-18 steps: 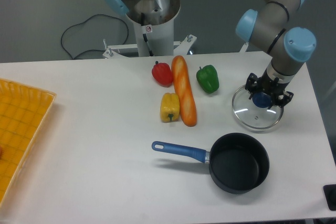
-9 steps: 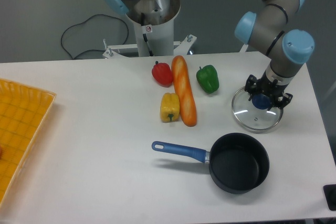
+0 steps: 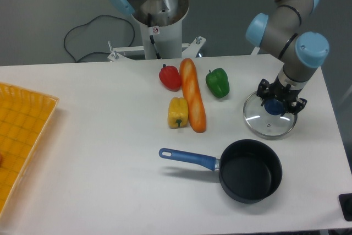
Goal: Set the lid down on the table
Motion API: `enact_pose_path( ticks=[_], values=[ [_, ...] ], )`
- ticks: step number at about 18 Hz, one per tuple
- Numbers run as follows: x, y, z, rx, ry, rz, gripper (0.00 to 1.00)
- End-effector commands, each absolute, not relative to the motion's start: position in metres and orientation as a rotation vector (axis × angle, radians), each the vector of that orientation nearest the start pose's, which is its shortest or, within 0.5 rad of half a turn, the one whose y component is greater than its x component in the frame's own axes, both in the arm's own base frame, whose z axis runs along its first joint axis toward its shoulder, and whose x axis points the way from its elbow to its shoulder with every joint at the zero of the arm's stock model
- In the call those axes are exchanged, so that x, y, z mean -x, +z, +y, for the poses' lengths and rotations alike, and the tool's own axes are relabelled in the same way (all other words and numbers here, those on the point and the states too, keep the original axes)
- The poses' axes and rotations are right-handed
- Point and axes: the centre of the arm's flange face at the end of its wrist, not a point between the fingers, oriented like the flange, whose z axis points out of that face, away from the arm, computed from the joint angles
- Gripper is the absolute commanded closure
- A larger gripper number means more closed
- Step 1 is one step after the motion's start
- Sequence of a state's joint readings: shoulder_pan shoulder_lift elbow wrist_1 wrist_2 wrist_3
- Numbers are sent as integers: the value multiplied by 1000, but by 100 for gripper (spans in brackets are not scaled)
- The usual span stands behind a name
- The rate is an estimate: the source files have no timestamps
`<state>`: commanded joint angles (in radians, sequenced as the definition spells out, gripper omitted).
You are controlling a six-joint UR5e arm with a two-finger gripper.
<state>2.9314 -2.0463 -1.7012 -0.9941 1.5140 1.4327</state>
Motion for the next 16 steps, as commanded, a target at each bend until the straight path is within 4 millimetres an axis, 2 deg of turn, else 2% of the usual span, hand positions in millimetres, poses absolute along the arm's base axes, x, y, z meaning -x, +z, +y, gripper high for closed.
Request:
enact_pose_path(
  ticks=[16],
  values=[
    [570, 210, 269, 3087, -44, 106, 51]
  ],
)
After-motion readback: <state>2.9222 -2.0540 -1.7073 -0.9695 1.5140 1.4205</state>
